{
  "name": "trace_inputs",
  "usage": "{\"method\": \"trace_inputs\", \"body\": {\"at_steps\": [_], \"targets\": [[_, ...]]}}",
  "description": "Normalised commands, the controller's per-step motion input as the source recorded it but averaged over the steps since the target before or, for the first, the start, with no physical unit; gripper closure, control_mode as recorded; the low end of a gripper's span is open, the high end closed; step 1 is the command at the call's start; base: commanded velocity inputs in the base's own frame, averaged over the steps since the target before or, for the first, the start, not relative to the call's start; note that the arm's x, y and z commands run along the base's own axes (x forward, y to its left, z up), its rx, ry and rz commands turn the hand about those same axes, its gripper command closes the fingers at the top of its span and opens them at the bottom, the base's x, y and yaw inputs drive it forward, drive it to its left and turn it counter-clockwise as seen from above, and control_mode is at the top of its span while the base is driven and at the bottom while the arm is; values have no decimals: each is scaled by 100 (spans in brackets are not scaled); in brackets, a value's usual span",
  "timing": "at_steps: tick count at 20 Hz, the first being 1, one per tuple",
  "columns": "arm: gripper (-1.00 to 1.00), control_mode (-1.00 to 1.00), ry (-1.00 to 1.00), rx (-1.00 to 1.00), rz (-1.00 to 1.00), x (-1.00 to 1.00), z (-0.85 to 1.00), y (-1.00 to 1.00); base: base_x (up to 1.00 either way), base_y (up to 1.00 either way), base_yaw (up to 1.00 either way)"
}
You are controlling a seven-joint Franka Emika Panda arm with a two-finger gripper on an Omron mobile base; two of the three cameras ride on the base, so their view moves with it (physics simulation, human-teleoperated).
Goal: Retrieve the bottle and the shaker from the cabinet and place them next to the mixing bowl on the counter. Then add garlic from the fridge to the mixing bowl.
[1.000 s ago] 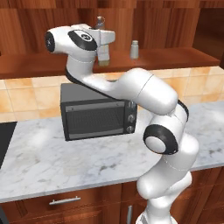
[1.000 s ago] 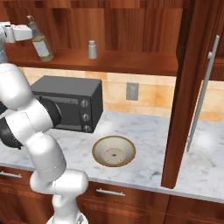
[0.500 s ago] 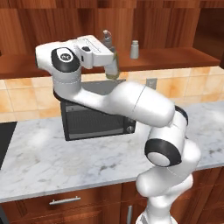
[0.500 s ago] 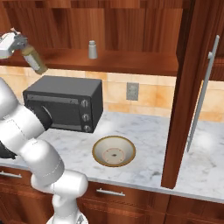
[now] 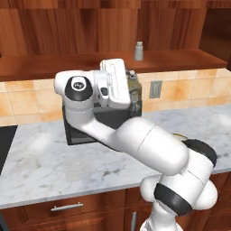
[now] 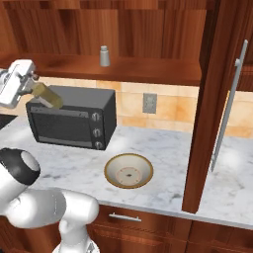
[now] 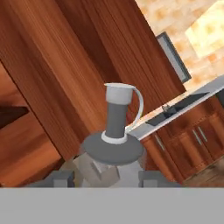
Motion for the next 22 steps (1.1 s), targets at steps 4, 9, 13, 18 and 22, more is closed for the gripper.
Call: {"method": "trace_inputs", "body": {"at_steps": [4,9,13,18,22], "targets": [[100,-100,-11,14,4,-99,-53,-47,0,0,0],[100,-100,7,1,23,-50,-25,-7,0,0,0],[100,-100,25,0,26,-8,-26,-22,0,0,0],[100,-100,27,0,15,14,-56,-18,0,0,0],[100,-100,24,0,8,48,-62,-13,0,0,0]]}}
